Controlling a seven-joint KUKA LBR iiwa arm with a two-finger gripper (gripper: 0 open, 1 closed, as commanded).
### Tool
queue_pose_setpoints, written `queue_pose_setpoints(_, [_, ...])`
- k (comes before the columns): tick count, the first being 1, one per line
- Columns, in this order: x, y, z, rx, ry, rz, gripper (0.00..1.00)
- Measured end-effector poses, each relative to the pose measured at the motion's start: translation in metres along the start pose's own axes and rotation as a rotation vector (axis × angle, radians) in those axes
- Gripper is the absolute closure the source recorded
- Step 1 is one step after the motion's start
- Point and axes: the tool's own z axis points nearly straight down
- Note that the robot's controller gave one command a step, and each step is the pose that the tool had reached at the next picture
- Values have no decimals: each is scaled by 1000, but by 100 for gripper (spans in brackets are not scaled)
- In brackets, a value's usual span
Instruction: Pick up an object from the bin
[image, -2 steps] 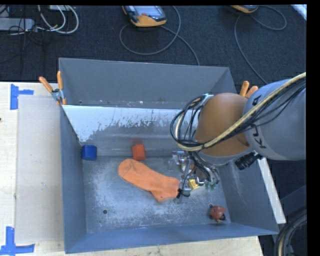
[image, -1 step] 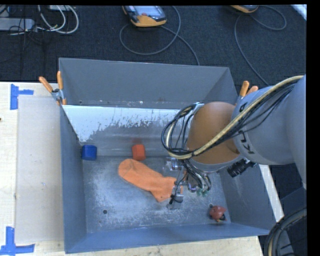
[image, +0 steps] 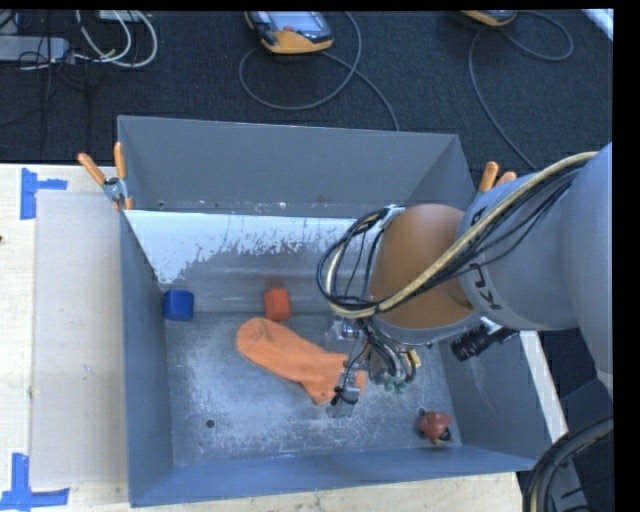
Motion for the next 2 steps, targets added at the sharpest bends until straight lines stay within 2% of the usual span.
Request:
queue_pose_setpoints(1, [-9,7,46,2,8,94,0])
queue_pose_setpoints(2, [-8,11,43,0,2,122,100])
